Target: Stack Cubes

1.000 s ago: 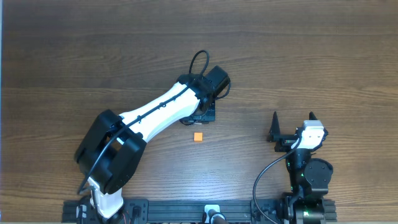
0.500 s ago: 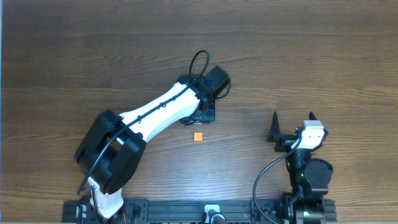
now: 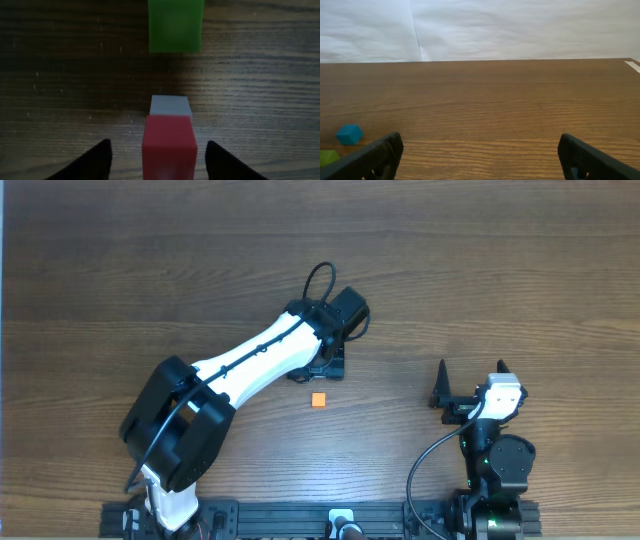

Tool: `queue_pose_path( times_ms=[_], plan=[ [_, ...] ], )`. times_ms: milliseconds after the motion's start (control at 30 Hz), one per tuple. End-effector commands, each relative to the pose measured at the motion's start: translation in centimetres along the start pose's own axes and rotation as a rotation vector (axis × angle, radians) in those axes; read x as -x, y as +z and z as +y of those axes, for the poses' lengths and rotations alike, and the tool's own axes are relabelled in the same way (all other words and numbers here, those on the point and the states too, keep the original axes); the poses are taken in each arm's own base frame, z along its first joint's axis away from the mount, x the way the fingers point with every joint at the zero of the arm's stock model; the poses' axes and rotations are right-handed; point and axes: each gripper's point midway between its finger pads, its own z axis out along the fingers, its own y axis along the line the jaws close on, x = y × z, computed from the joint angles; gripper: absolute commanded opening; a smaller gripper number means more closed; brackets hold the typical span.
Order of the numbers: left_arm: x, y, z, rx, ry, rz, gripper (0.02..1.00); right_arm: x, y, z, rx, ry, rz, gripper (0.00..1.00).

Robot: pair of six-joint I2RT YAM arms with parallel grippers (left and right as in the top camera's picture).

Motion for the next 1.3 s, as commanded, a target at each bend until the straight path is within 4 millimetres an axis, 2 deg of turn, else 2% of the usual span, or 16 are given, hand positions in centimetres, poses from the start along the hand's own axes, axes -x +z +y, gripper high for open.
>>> queue_pose_path(
  times_ms=[33, 233, 400, 567, 700, 1300],
  plan=[
    [-0.5, -0.3, -0.7, -0.013, -0.002, 0.019, 0.660, -0.1, 0.0, 0.0, 0.003, -0.002, -0.005, 0.993],
    [-2.5, -1.4, -1.5, -0.030, 0.004, 0.062, 0.724, -0.1, 0.0, 0.0, 0.003, -0.002, -0.005, 0.993],
    [-4.7, -2.5, -2.3, -0.039, 0.003, 0.095, 0.722, -0.1, 0.0, 0.0, 0.003, -0.002, -0.005, 0.991],
    [-6.1, -2.4, -2.7, -0.021, -0.009, 0.111, 0.717, -0.1, 0.0, 0.0, 0.003, -0.002, -0.004, 0.993],
    [-6.9, -1.5, -2.1, 0.000, -0.033, 0.128, 0.717, -0.1, 0.0, 0.0, 0.003, -0.002, -0.004, 0.993],
    [-6.3, 0.7, -1.1, -0.018, -0.043, 0.118, 0.684, -0.1, 0.0, 0.0, 0.003, -0.002, -0.005, 0.993]
  ],
)
